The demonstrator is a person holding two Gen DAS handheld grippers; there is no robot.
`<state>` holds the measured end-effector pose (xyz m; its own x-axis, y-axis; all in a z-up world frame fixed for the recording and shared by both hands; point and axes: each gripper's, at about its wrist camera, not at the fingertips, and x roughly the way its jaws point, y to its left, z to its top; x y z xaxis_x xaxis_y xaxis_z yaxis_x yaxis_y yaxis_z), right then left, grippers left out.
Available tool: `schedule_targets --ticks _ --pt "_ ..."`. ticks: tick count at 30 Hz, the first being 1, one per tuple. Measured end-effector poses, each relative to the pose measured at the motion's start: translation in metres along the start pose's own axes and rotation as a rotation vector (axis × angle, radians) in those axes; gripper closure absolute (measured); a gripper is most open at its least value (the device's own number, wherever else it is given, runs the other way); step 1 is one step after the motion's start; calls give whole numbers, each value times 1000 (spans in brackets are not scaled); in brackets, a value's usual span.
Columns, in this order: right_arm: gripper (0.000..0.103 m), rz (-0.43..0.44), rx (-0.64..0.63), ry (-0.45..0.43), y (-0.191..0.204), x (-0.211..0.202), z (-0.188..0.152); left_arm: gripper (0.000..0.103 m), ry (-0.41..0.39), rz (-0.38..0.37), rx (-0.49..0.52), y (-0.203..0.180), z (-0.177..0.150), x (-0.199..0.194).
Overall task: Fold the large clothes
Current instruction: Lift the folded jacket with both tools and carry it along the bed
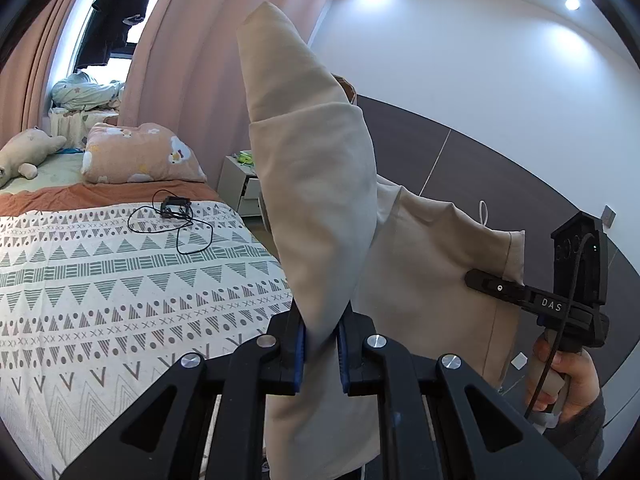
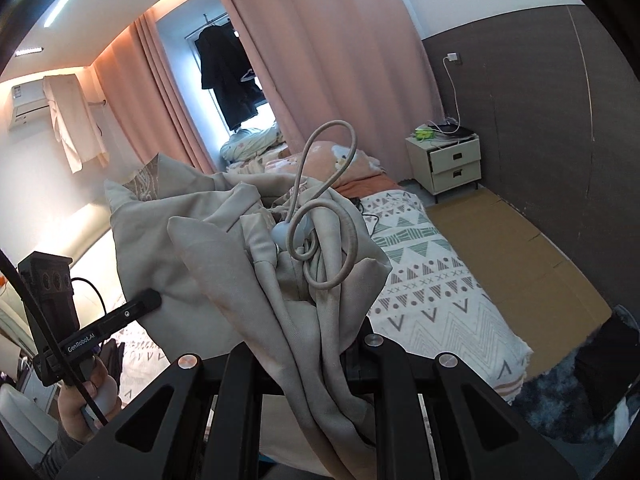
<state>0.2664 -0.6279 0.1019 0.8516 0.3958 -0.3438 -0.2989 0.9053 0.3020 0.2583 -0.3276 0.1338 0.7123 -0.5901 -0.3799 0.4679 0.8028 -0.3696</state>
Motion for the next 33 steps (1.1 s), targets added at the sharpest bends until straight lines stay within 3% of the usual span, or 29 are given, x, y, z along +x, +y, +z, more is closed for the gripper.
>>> schedule_targets --ticks 16,22,33 --pt "93 -79 -8 19 -32 41 9 89 115 -48 -65 -14 -29 128" --pt "93 -104 37 92 -48 87 19 89 212 -48 -118 10 -34 188" --pt "92 -151 125 212 -75 194 57 88 306 15 -143 60 -35 282"
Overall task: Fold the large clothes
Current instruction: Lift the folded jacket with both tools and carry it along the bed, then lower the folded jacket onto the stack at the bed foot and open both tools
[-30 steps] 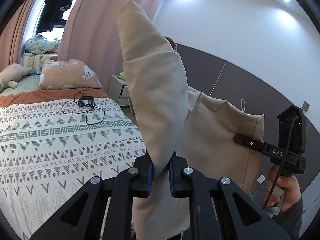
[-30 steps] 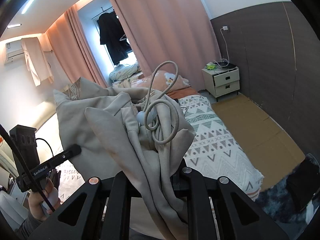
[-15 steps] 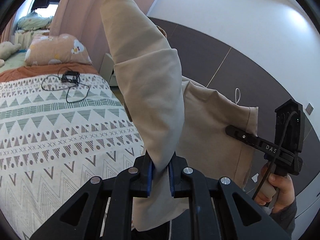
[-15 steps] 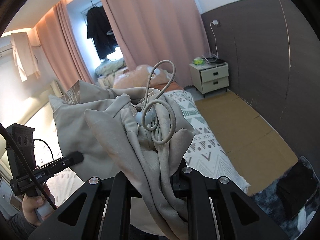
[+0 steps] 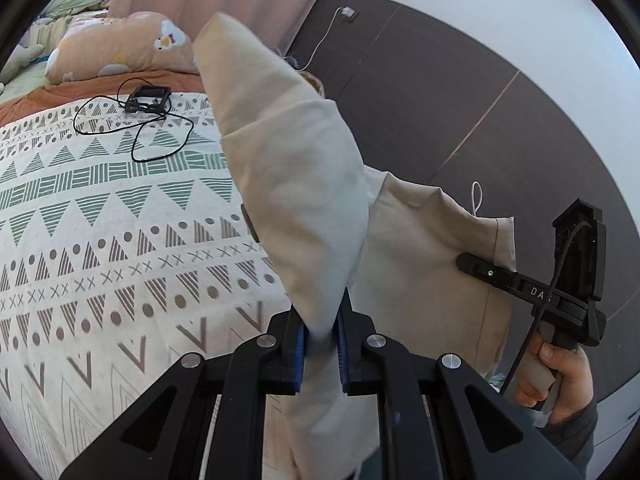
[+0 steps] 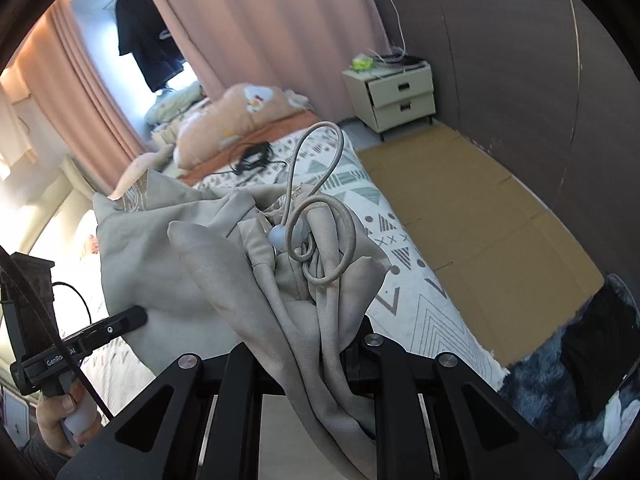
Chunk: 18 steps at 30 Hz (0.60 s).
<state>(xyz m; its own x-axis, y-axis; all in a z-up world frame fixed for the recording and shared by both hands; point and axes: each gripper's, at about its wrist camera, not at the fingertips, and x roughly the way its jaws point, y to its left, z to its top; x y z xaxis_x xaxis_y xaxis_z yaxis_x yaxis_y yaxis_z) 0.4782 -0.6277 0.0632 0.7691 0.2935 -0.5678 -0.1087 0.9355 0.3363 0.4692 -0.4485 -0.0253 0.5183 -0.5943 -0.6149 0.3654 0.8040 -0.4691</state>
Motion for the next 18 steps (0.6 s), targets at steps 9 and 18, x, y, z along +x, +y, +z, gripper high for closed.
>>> schedule_targets --ticks 9,18 --pt "92 -24 40 61 -18 63 24 88 75 41 -66 56 14 63" --pt "76 -107 91 120 -30 119 18 65 203 17 -174 105 11 117"
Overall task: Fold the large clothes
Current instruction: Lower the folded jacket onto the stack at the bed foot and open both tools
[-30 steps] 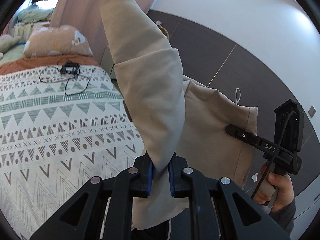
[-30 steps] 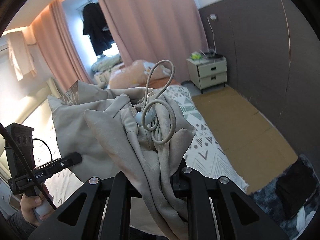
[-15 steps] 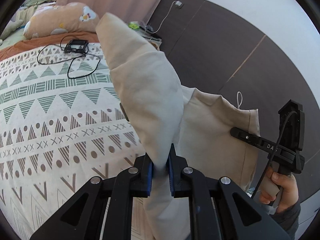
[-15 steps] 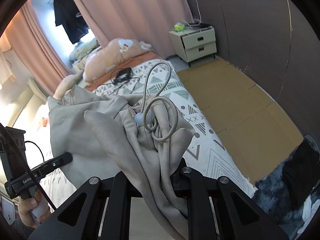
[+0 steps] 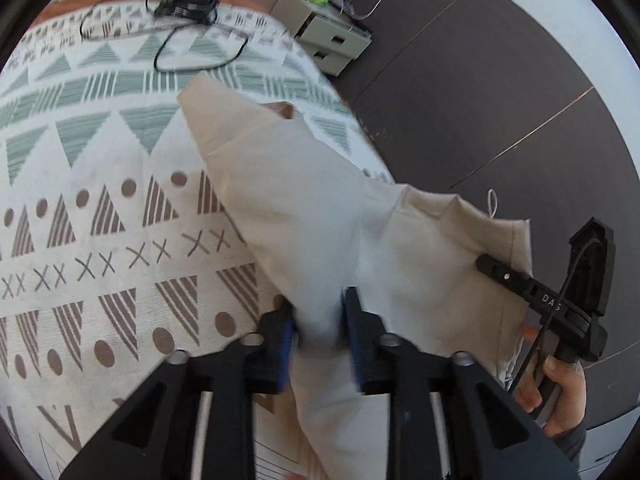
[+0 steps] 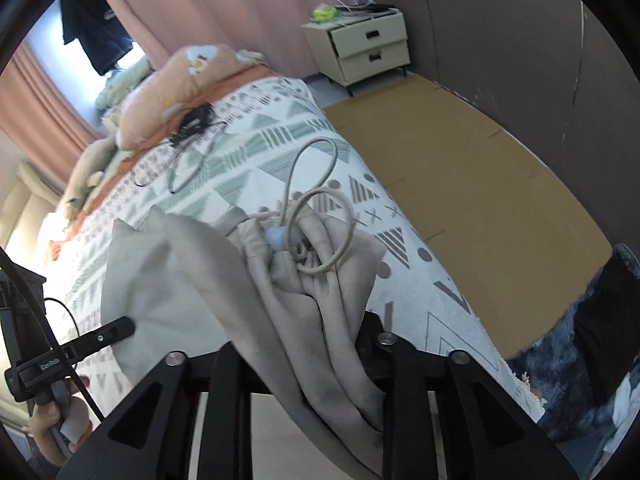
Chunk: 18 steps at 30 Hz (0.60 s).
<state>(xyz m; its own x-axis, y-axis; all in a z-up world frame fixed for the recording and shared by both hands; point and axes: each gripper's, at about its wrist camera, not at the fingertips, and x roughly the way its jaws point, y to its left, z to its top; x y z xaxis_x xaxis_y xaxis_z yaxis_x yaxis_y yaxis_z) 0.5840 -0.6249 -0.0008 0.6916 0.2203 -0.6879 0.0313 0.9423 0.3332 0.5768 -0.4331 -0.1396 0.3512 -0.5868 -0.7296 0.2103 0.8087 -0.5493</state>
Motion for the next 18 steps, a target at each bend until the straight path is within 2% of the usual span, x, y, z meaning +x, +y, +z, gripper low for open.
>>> schedule_targets --ticks 1,2,3,4,5,7,12,15,18 --pt "67 -17 -5 -8 0 1 0 35 12 -11 5 2 -1 2" --pt "49 -33 -9 -21 4 1 2 5 8 -22 10 2 -2 2" --pt "37 -50 -8 -37 6 -2 4 0 -6 -30 16 1 -4 -2" --pt "16 -69 -5 -56 7 -7 5 0 -16 -27 20 1 -6 -5" --pt "14 -88 -5 -75 8 -12 4 0 -13 -25 22 0 -7 -8" --pt "14 -113 2 -104 7 -28 -1 0 -13 -36 23 1 -13 -15" --pt "14 -129 88 -164 -16 -76 -29 0 -31 -5 50 -1 -24 -33" --pt "14 -157 138 -206 -36 -111 -59 0 -39 -18 76 -3 -30 -41" --pt "14 -170 204 -202 -53 -131 -100 0 -51 -34 98 -7 -41 -50"
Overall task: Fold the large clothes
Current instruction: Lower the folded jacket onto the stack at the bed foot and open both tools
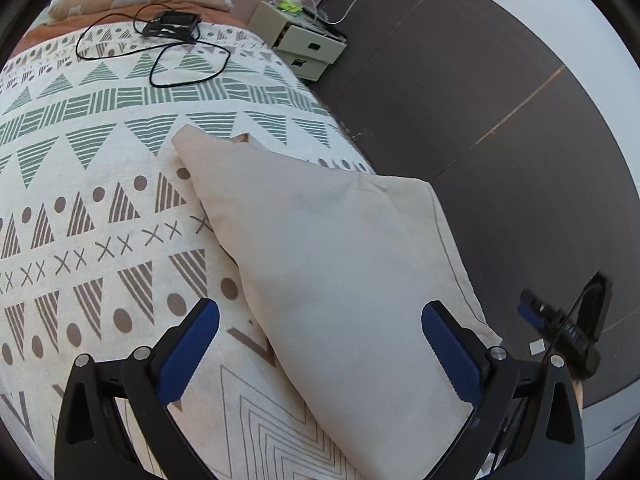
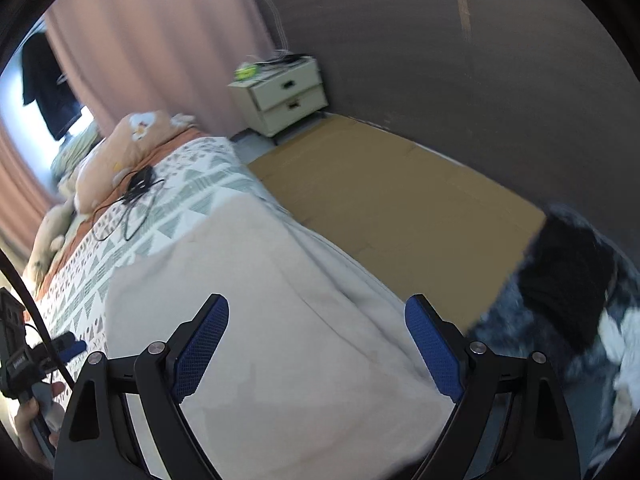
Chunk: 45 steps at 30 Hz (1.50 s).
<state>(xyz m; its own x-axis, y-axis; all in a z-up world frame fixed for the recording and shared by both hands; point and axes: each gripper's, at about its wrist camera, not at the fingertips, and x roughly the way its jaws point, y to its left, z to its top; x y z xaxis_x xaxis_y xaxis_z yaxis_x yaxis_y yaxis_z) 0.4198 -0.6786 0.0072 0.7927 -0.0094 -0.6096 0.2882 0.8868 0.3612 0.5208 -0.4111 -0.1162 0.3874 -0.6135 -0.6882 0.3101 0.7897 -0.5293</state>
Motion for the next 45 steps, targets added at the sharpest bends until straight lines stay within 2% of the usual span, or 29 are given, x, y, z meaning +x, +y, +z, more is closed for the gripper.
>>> schedule_targets --ticks 3,4,5,6,8,10,13,14,15,17,20,29,33,38,41,45 --pt "16 -37 66 18 -24 -16 -31 0 4 -3 10 0 -8 -1" --pt "22 -45 81 22 -30 -20 -39 2 4 -3 13 -1 -9 -1" --pt "28 -48 99 29 -34 -24 -45 7 5 -3 16 0 -11 -1" --pt "30 -47 126 39 -41 -26 -53 10 11 7 19 0 -14 0" --pt "35 -33 180 58 -52 -26 -65 29 31 18 22 0 -18 3" --pt "43 -12 218 74 -58 -25 -68 36 52 12 18 1 -22 7" --pt "50 41 266 94 -63 -17 -65 46 71 3 17 4 -27 14" --pt "60 45 275 91 -68 -16 -63 50 77 -1 15 5 -28 16" --pt "65 48 286 90 -72 -14 -59 52 82 -4 14 5 -29 19" --pt "85 52 306 84 -80 -9 -56 54 89 -14 11 6 -28 25" --pt "96 64 320 58 -87 -2 -55 54 90 -29 8 4 -26 34" --pt "99 14 384 19 -101 9 -58 54 75 -28 46 -9 -18 51" --pt "99 -14 390 5 -84 5 -65 54 72 -21 64 -10 -17 46" --pt "98 -51 393 6 -73 -4 -66 54 58 -1 75 -10 -21 30" --pt "97 -95 361 7 -64 -19 -66 54 44 6 70 -10 -21 15" --pt "96 -103 304 -4 -49 -43 -69 54 10 19 92 -15 -22 -11"
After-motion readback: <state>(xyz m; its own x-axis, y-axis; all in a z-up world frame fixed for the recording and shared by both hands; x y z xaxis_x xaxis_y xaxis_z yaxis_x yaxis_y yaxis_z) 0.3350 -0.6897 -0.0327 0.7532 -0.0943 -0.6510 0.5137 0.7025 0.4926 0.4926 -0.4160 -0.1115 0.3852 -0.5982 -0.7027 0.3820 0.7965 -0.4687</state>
